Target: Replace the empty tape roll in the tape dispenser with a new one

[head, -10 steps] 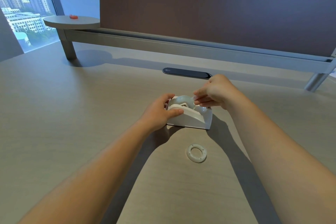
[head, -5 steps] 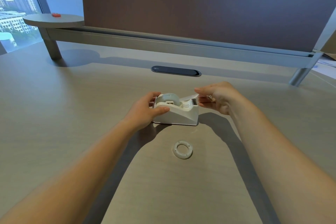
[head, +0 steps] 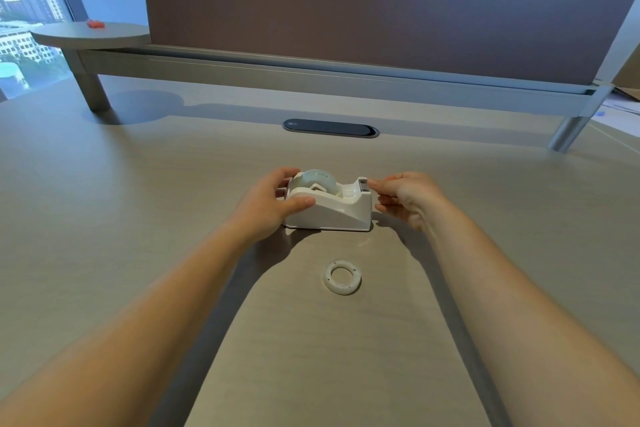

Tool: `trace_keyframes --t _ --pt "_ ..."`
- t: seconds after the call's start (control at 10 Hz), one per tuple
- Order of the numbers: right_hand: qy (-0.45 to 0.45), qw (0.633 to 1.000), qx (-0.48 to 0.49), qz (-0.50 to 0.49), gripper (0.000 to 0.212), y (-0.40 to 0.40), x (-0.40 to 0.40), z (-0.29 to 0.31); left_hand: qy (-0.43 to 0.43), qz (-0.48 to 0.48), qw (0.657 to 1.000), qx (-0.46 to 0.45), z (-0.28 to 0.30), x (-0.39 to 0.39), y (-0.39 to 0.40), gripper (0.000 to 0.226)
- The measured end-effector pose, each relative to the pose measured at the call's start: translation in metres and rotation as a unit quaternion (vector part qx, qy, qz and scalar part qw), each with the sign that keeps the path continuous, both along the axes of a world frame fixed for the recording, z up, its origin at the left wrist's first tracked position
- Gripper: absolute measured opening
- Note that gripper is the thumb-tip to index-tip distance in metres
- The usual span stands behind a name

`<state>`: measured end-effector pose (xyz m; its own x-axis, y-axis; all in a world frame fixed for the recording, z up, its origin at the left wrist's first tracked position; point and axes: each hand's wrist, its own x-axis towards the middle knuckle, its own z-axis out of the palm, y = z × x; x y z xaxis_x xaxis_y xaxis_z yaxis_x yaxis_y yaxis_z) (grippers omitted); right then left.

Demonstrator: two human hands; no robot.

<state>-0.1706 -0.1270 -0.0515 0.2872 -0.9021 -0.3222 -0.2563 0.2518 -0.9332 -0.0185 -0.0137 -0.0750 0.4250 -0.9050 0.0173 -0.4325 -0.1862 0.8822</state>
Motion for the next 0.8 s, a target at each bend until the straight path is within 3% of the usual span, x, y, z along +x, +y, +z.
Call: trace_keyframes --t 0.2,0.6,0.7,0.8 --pt "-0.075 0.991 0.113 -0.008 0.019 0.005 -0.001 -0.016 0.002 0.002 1.0 0.002 0.0 -0.001 -0.001 0.052" --pt "-0.074 0.995 0.071 -0.021 0.016 0.01 0.001 -0.024 -0.021 -0.008 0.999 0.034 -0.002 0.0 -0.001 0.053" --pt "0.042 0.998 -0.047 -0.02 0.018 0.012 -0.003 -0.016 -0.096 0.001 0.994 0.06 0.004 -0.002 -0.003 0.058" --pt "0.116 0.967 -0.221 -0.044 0.031 0.021 -0.01 -0.006 -0.176 0.027 0.983 0.042 0.02 -0.012 -0.001 0.066"
